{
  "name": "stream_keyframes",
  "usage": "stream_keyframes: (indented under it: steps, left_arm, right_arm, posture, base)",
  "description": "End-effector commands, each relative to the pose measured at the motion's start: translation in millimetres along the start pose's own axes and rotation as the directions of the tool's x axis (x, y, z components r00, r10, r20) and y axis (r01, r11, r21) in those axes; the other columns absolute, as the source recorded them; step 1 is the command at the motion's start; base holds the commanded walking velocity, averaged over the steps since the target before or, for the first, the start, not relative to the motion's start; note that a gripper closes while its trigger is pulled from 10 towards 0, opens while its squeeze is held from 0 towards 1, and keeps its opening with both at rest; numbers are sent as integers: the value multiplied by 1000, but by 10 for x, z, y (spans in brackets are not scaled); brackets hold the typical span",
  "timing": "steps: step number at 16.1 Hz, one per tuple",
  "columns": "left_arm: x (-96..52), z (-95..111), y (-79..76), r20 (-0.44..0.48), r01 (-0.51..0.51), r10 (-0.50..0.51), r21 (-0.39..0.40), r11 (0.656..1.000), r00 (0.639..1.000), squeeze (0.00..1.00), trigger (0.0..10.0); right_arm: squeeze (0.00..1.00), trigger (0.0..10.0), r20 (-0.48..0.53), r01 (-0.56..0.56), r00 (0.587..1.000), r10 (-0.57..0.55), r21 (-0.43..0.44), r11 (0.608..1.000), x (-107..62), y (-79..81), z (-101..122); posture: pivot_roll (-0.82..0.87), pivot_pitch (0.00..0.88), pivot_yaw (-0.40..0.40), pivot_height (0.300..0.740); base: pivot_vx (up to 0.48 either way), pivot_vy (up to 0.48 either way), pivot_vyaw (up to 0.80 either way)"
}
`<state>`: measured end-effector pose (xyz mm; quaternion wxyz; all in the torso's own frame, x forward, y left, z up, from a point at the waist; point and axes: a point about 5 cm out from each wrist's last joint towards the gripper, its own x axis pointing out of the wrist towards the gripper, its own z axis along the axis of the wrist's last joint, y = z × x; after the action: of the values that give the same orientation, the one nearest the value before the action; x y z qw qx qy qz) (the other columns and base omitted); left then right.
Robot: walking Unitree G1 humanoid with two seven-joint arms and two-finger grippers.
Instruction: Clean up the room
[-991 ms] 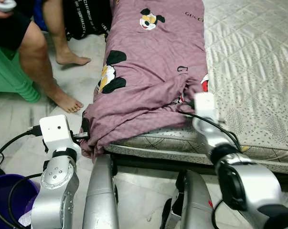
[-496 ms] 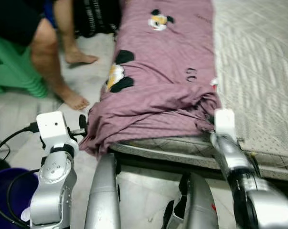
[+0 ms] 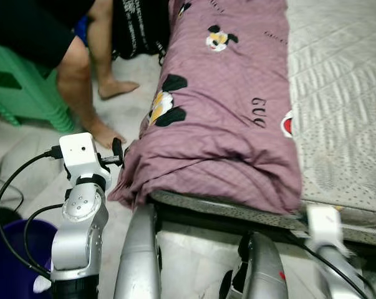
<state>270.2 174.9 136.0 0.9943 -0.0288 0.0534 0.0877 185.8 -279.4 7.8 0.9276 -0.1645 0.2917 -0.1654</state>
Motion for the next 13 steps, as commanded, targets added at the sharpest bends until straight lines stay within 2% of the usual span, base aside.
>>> stream_keyframes:
  steps: [1, 2, 3, 4, 5, 6, 7, 8, 9, 10, 11, 13]
  left_arm:
    - [21, 4, -24, 6, 16, -16, -3, 1000, 1000, 0, 10000]
    - [48, 12, -55, 14, 24, -24, -11, 1000, 1000, 0, 10000]
    - [61, 14, -66, 17, 28, -28, -13, 1000, 999, 0, 10000]
    - [67, 15, -88, 20, 35, -34, -17, 999, 999, 0, 10000]
    - [67, 12, -88, 21, 36, -36, -16, 999, 999, 0, 10000]
    - [68, 5, -77, 23, 37, -36, -15, 999, 999, 0, 10000]
    - [62, 4, -57, 22, 34, -34, -12, 999, 999, 0, 10000]
    - [61, 4, -49, 22, 33, -33, -11, 999, 999, 0, 10000]
    - [64, 2, -34, 22, 30, -29, -8, 1000, 999, 0, 10000]
    - [68, 2, -25, 24, 28, -28, -7, 1000, 999, 0, 10000]
    - [73, 9, -33, 26, 29, -29, -8, 1000, 999, 0, 10000]
    - [68, 6, -51, 27, 34, -34, -9, 999, 999, 0, 10000]
  right_arm:
    - [0, 0, -14, 15, 1000, -16, -10, 1000, -20, -68, -16]
    - [0, 0, 12, 27, 1000, -27, -33, 999, 28, -101, 79]
    - [0, 1098, 32, 24, 999, -22, -49, 999, 39, -97, 145]
    - [1000, 10000, 112, -15, 994, 20, -42, 999, 118, -10, 429]
    - [1000, 10000, 134, -37, 990, 38, -8, 999, 147, 23, 504]
    - [1000, 10000, 163, -119, 980, 111, 38, 992, 161, 130, 625]
    - [1000, 10000, 180, -300, 941, 286, 55, 952, 145, 345, 712]
    - [1000, 10000, 176, -371, 918, 355, 67, 926, 131, 416, 727]
    - [1000, 10000, 180, -479, 867, 464, 45, 877, 93, 502, 764]
    - [1000, 10000, 179, -552, 819, 545, -17, 834, 53, 539, 796]
    - [1000, 10000, 187, -568, 804, 565, -41, 822, 56, 528, 842]
    - [1000, 10000, 214, -572, 797, 565, -31, 819, 93, 506, 927]
  posture:
    - [120, 78, 1, 586]
    - [116, 72, 1, 586]
    - [114, 72, 2, 586]
    - [112, 70, 4, 586]
    - [114, 72, 5, 586]
    - [117, 74, 6, 586]
    - [119, 75, 7, 586]
    - [119, 75, 7, 586]
    - [118, 76, 7, 586]
    - [118, 75, 7, 586]
    - [117, 77, 8, 586]
    - [120, 80, 9, 586]
  base:
    - [0, 0, 0]
    - [0, 0, 0]
    - [0, 0, 0]
    - [0, 0, 0]
    - [0, 0, 0]
    - [0, 0, 0]
    - [0, 0, 0]
    - [0, 0, 0]
    - [0, 0, 0]
    - [0, 0, 0]
    - [0, 0, 0]
    - [0, 0, 0]
